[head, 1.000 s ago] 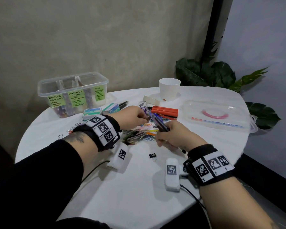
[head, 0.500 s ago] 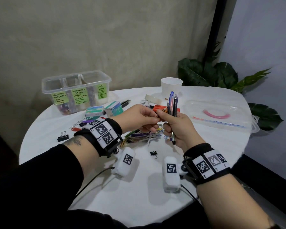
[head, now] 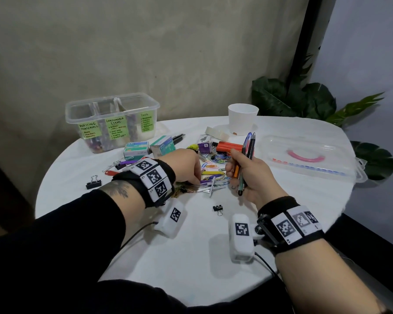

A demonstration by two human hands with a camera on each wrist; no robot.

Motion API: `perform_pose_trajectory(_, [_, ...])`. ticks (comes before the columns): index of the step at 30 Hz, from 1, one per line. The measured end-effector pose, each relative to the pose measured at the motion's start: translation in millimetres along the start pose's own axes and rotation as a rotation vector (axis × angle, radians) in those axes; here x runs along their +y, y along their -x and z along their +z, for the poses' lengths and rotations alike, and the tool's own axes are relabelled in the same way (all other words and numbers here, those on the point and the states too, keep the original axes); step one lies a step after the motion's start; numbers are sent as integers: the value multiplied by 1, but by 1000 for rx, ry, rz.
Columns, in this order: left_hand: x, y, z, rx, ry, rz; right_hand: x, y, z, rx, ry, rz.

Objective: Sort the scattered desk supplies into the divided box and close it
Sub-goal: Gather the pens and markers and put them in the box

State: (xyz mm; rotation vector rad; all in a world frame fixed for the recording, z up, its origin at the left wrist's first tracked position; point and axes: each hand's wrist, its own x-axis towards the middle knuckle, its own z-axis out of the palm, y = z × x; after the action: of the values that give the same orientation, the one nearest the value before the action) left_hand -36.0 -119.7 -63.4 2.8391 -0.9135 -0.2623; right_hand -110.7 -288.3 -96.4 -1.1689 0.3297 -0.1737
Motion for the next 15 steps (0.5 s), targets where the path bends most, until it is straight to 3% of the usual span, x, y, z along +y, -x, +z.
perform_pose_trajectory(5, [1,-2,3,-38,-55,-35,2,0,0,-9,9,-11])
perform_pose_trajectory(9, [-5,-2,2,43,-30,-148,5,-2,-2,12,41,27])
perform_pose_trajectory(15, [-9,-3,2,-8,-119,-243,6,-7,-4,25,60,49])
